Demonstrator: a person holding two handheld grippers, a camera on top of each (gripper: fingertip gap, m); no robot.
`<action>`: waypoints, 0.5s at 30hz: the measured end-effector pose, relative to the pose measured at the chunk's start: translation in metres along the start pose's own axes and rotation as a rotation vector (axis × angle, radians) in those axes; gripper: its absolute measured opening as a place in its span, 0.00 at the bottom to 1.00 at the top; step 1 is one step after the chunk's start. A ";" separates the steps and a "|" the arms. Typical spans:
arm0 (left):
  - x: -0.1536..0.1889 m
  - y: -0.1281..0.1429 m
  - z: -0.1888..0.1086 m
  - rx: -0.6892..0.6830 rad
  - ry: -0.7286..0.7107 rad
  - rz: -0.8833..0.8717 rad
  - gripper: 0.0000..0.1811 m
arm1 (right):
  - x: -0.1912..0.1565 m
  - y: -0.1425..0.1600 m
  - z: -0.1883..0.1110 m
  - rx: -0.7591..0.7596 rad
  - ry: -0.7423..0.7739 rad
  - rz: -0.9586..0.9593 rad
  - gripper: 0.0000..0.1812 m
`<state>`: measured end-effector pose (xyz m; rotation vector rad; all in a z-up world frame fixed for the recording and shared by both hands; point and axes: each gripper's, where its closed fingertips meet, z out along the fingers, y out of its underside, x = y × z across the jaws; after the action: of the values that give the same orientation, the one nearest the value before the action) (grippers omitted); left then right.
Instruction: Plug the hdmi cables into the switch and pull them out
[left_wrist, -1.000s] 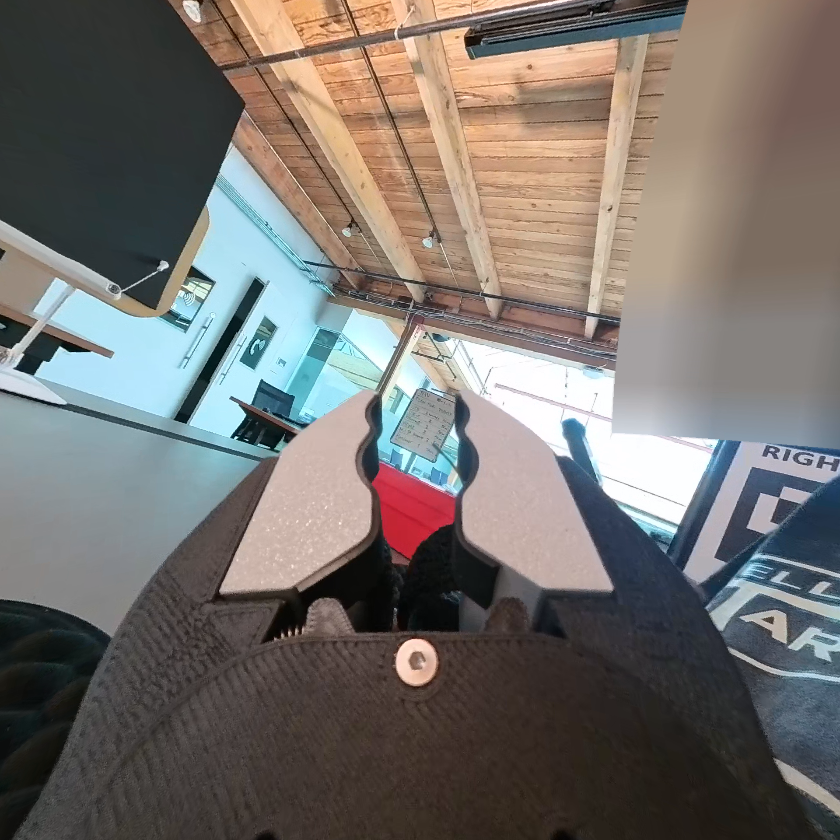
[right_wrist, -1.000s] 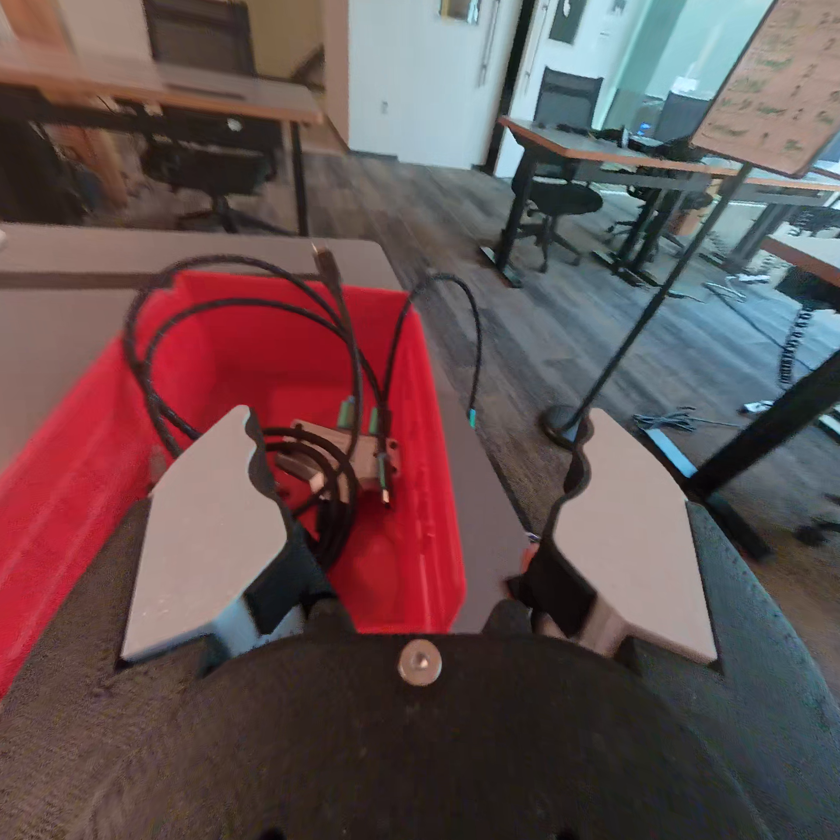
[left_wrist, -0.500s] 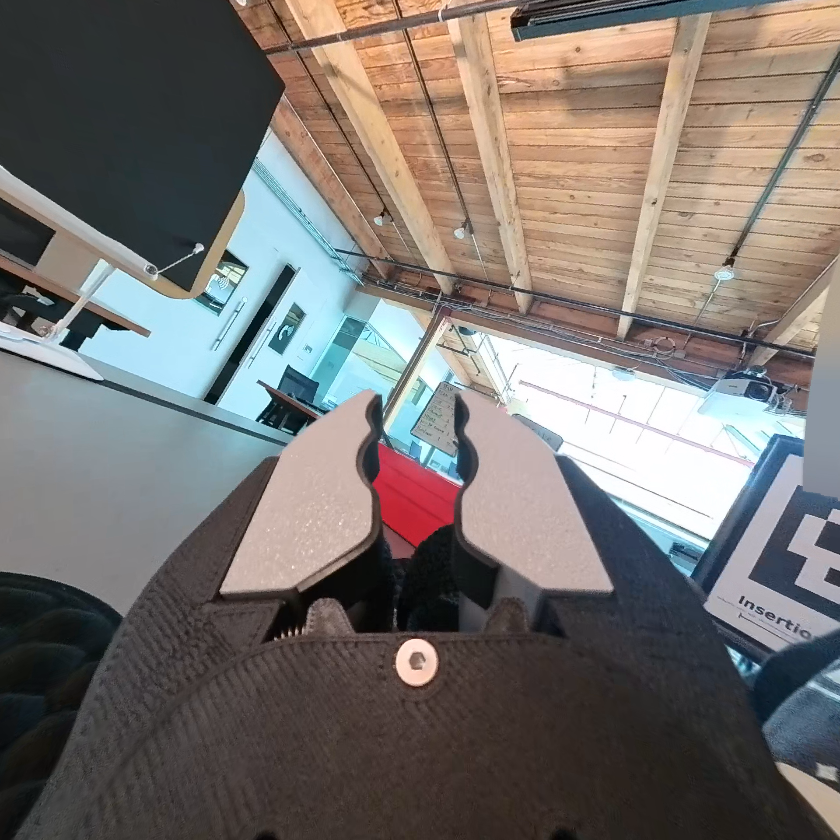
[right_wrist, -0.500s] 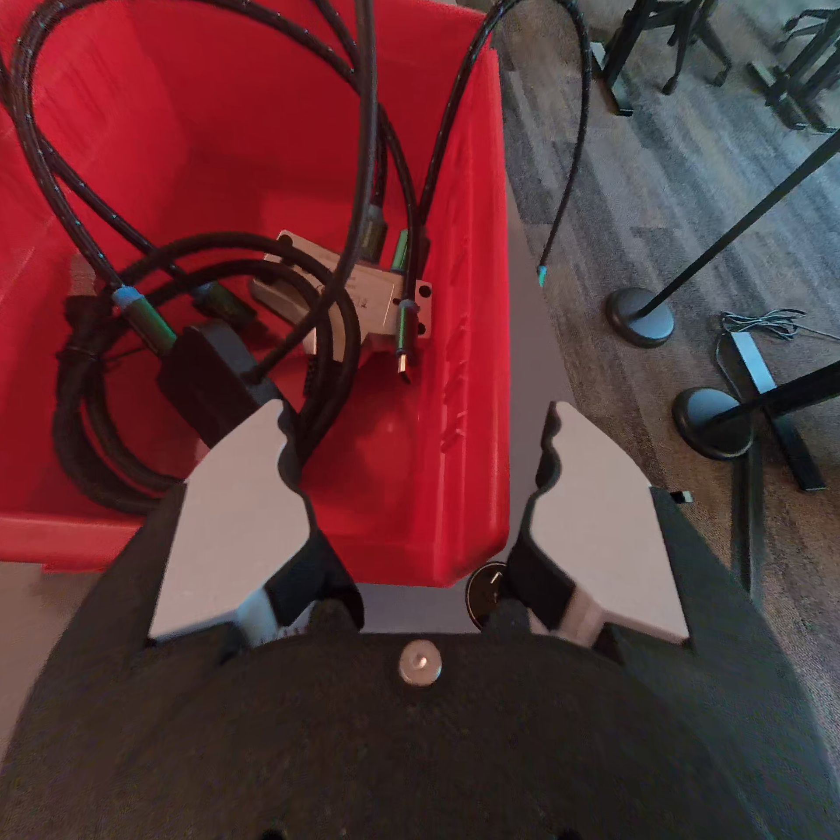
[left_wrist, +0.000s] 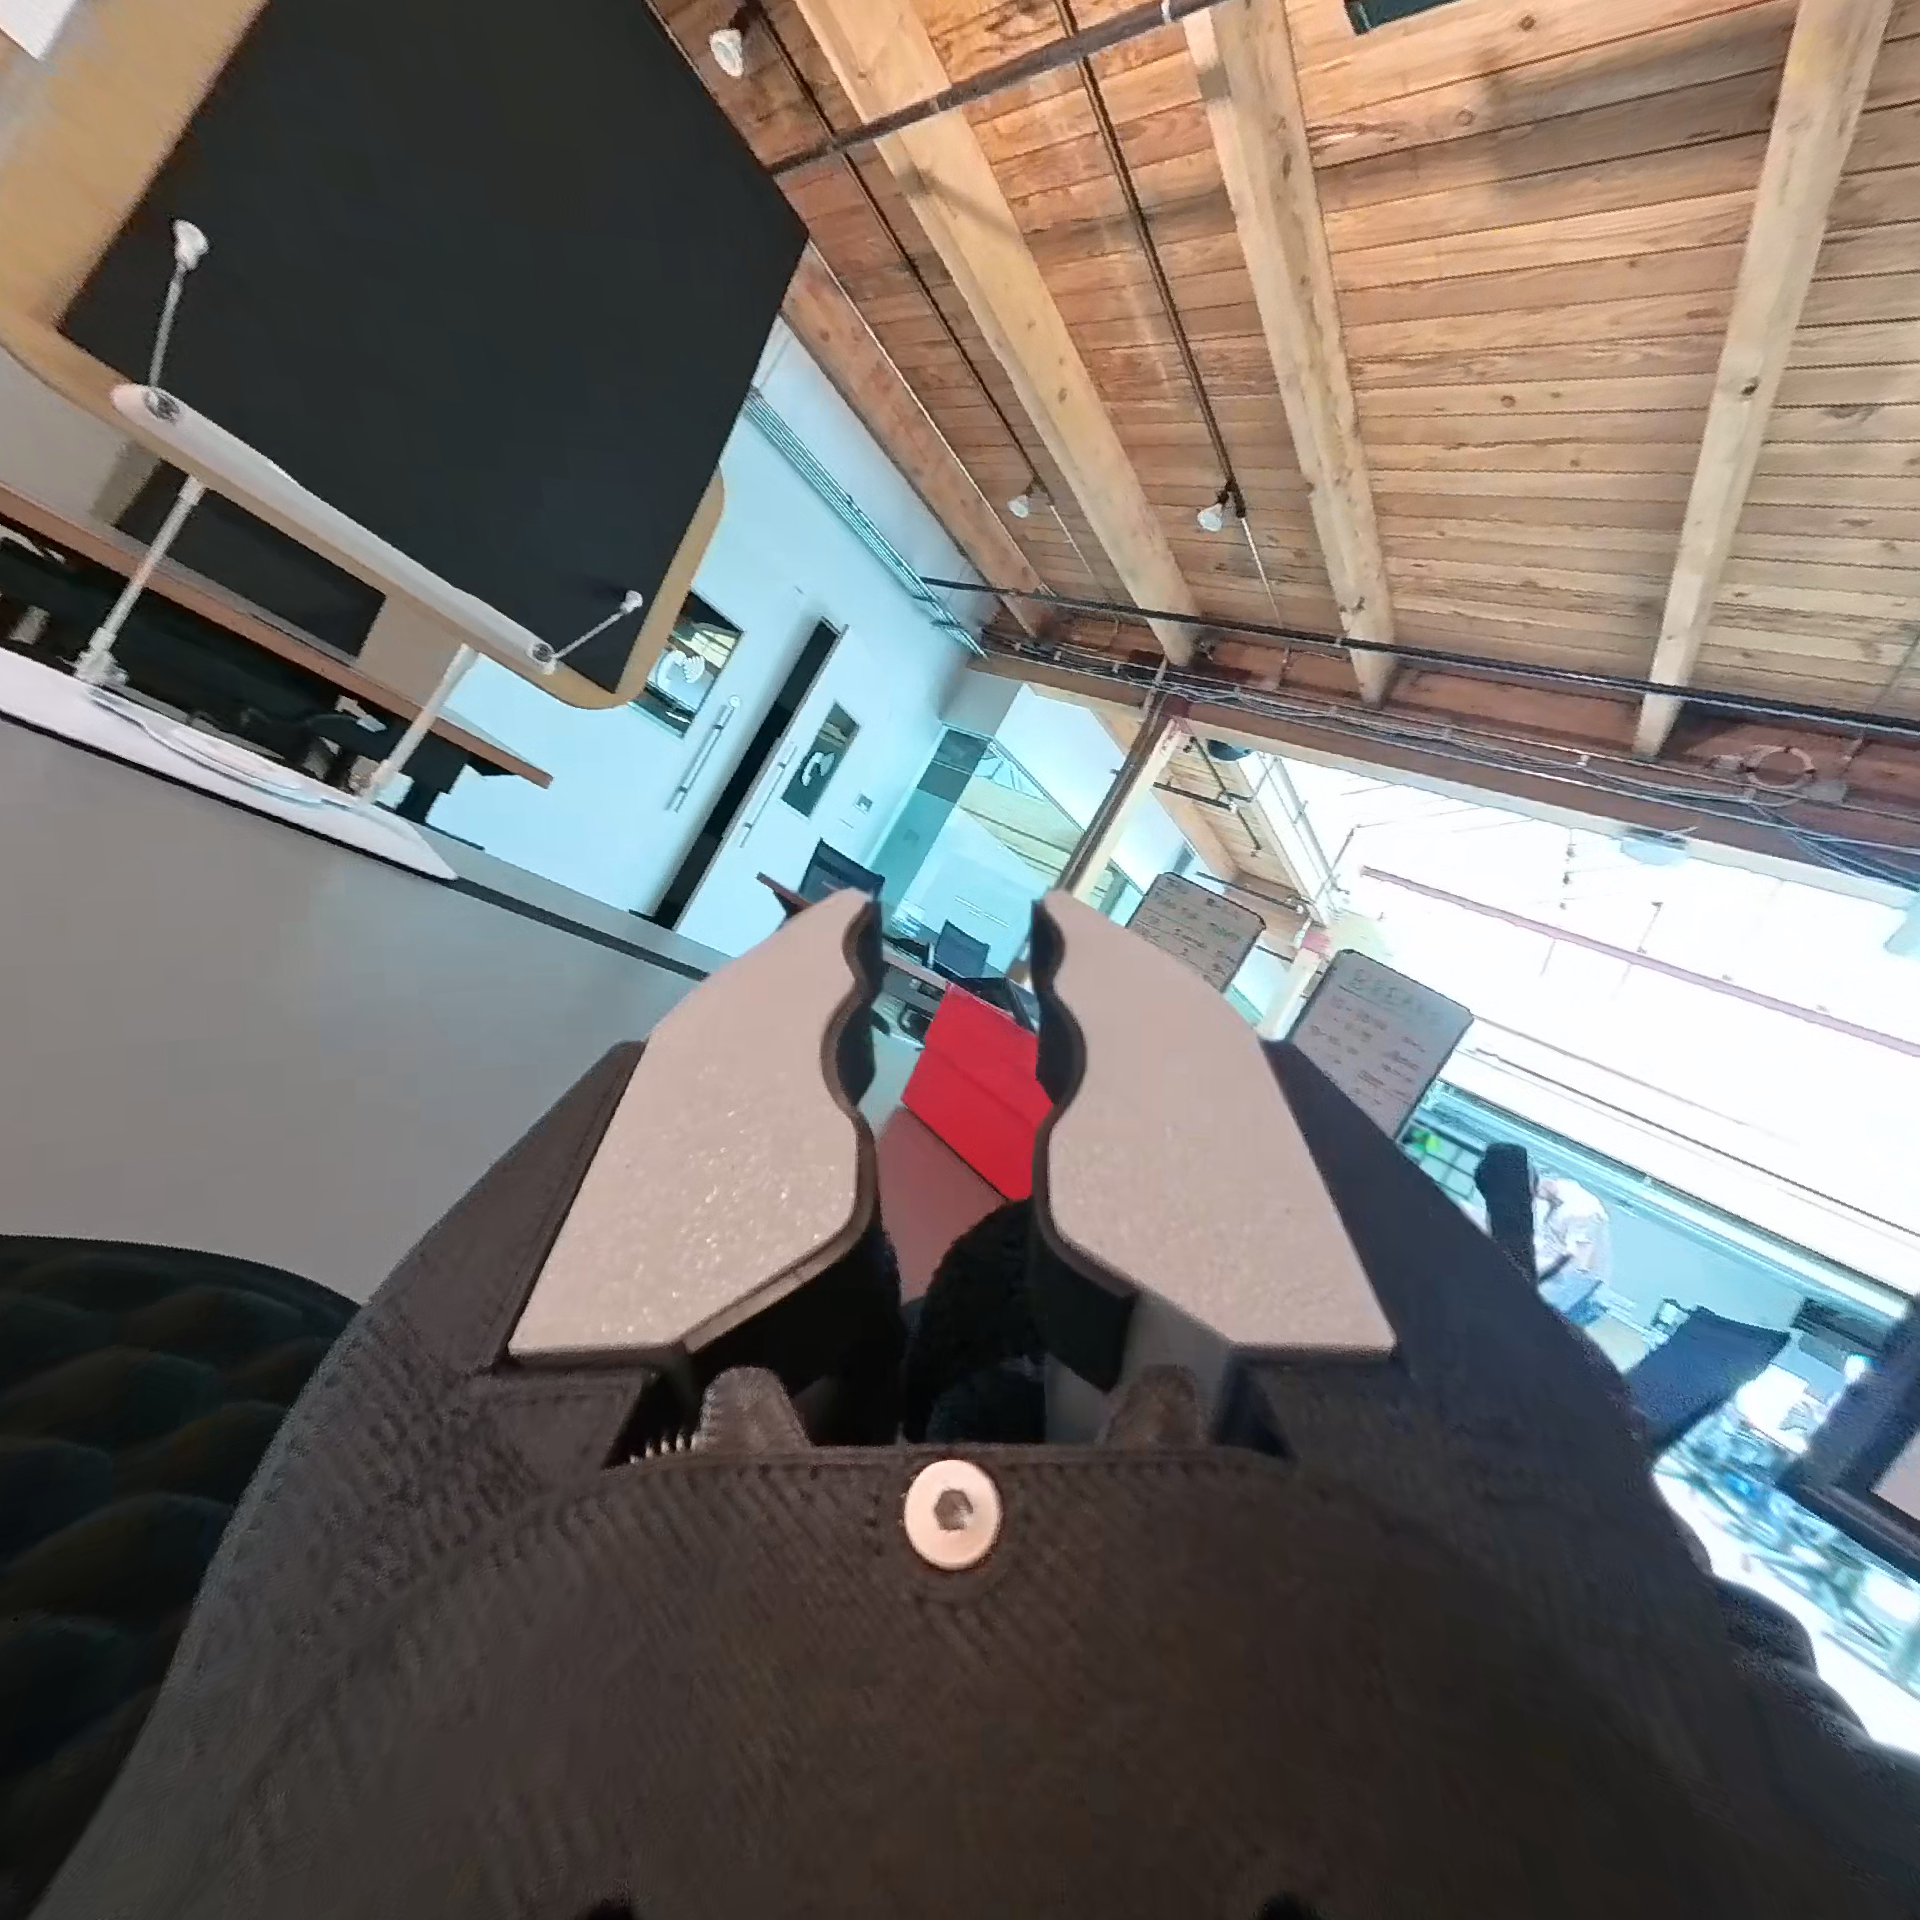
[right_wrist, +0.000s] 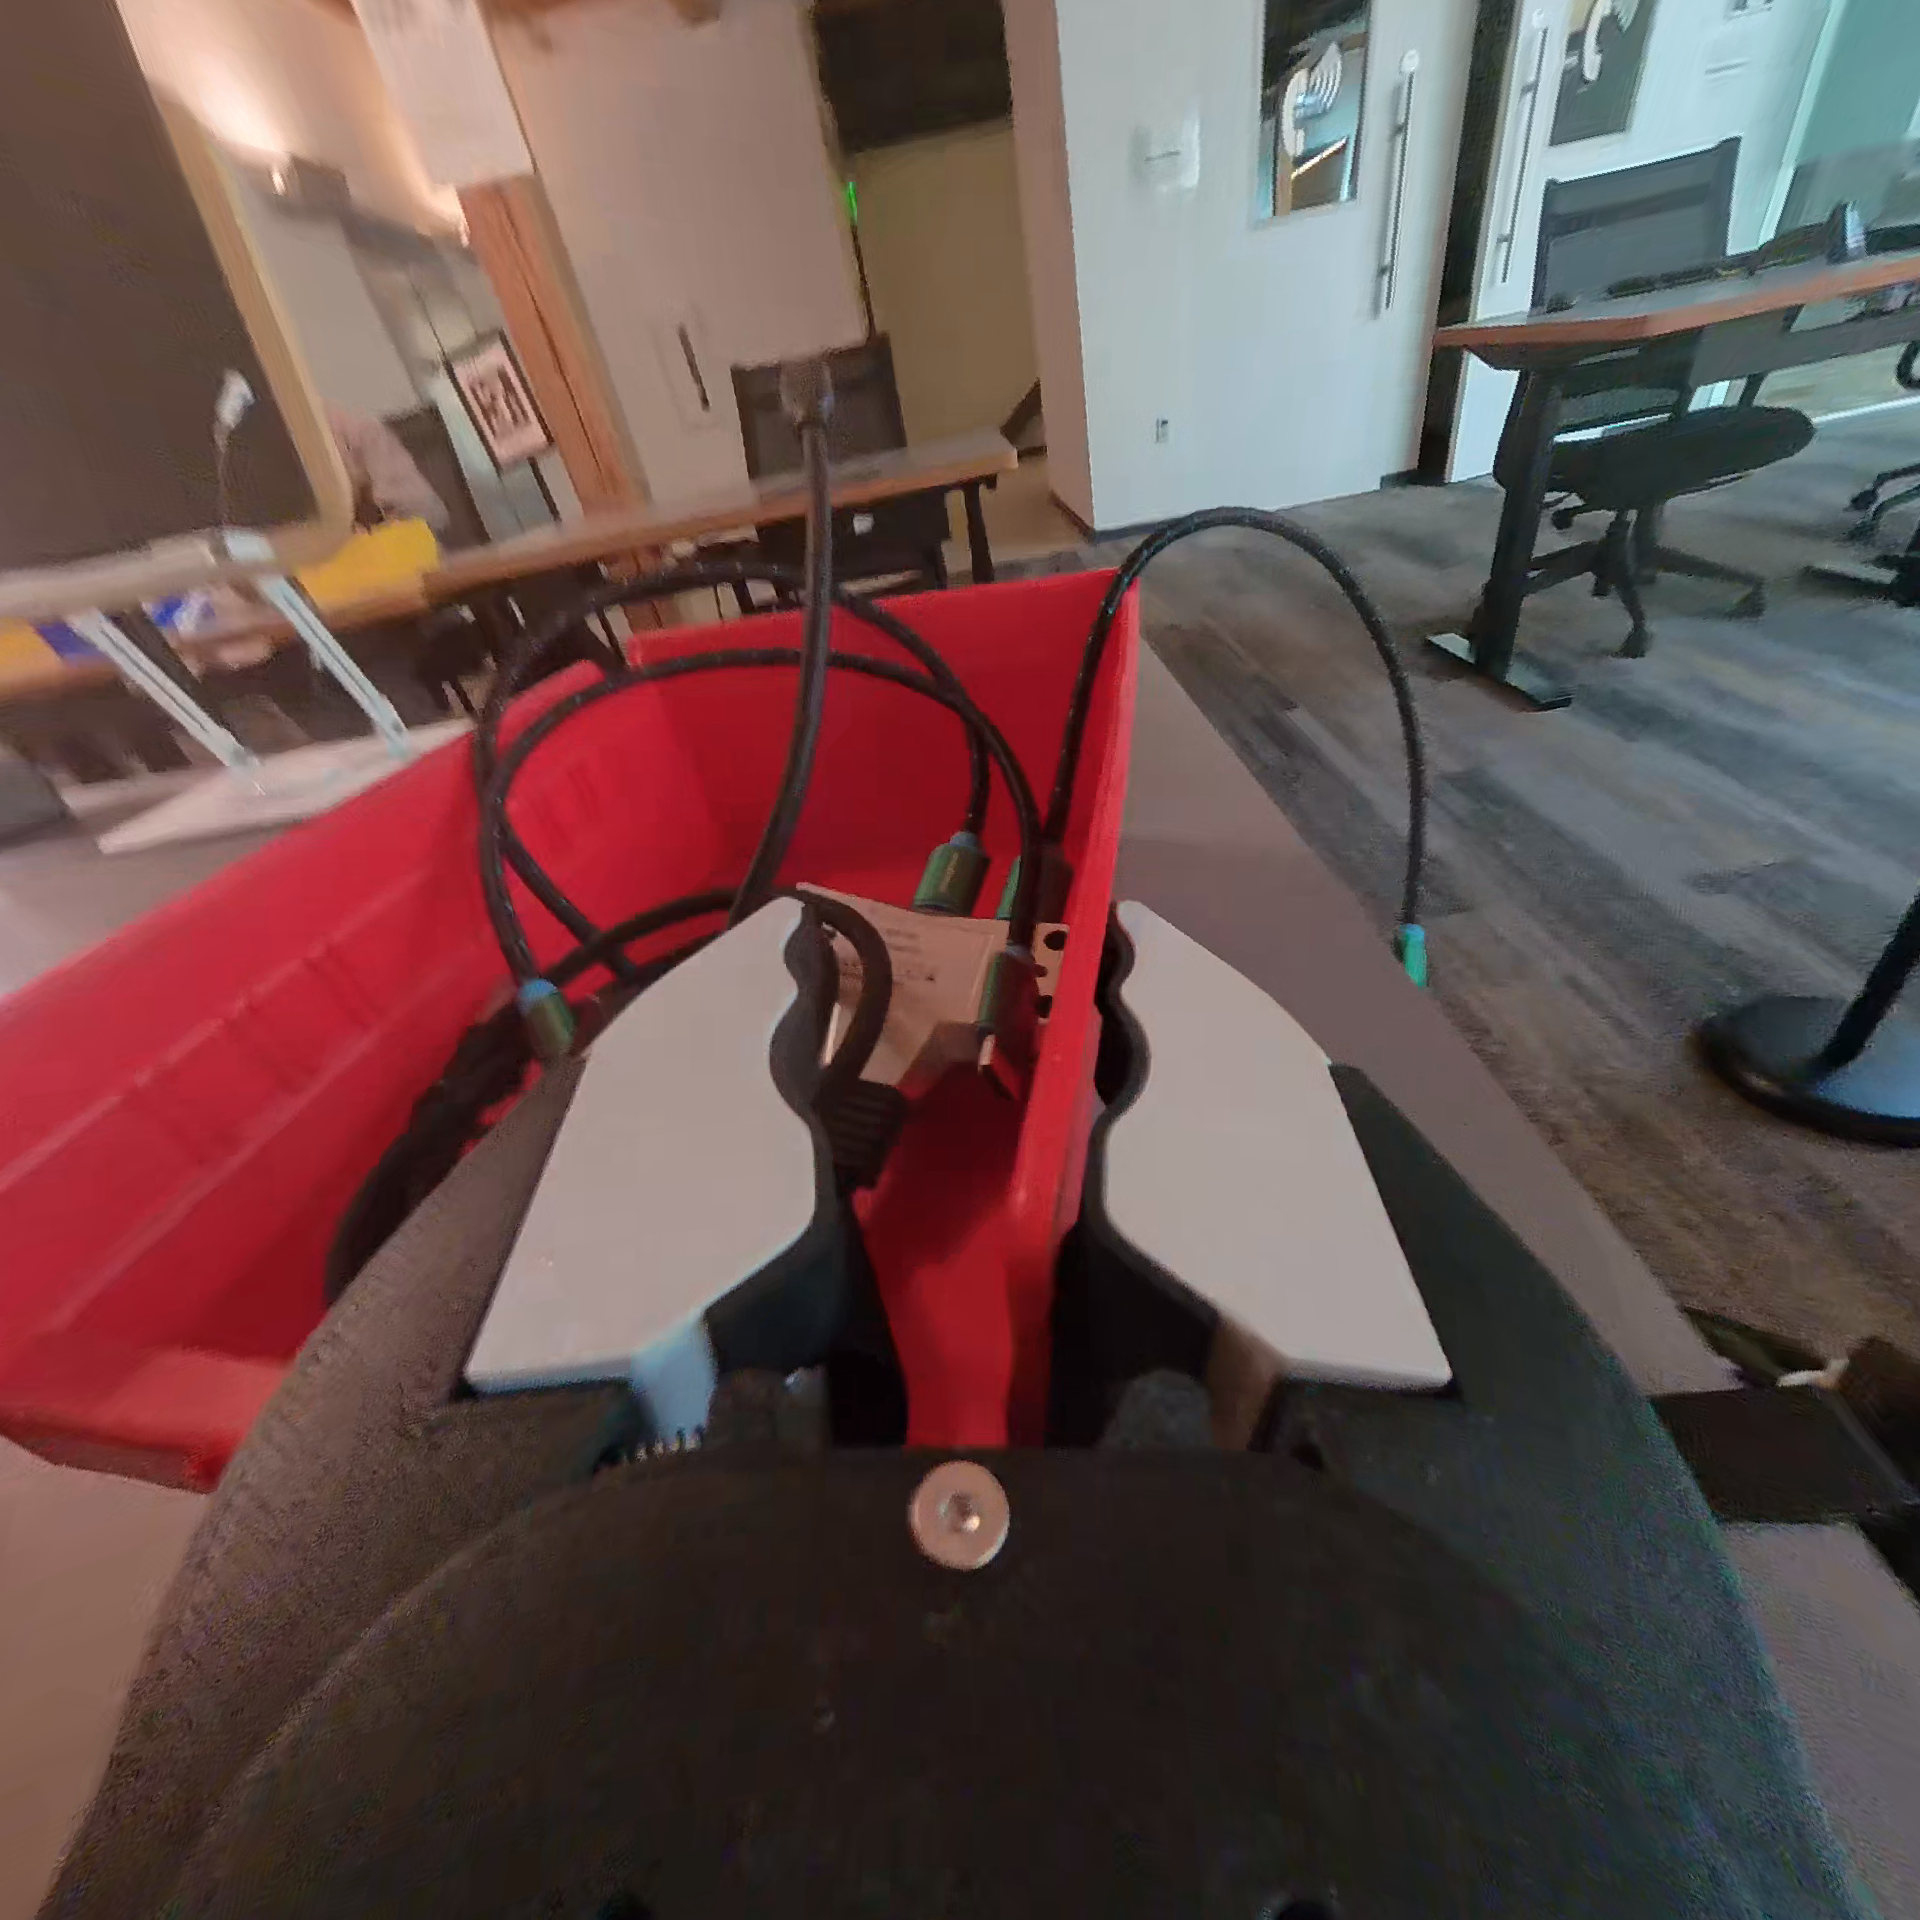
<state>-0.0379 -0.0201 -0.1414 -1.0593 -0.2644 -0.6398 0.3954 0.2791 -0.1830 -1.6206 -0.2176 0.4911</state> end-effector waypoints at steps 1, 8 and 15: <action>-0.001 -0.001 0.000 0.006 -0.007 0.004 0.14 | -0.002 -0.002 -0.001 0.030 -0.012 0.050 0.29; -0.011 -0.002 0.001 -0.002 -0.066 0.020 0.14 | -0.012 -0.023 -0.015 0.302 -0.130 0.299 0.28; -0.025 -0.007 0.000 -0.012 -0.132 0.023 0.12 | -0.021 -0.025 -0.014 0.348 -0.123 0.293 0.34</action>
<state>-0.0620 -0.0129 -0.1491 -1.1161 -0.3626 -0.5521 0.3870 0.2604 -0.1542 -1.2862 0.0172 0.8078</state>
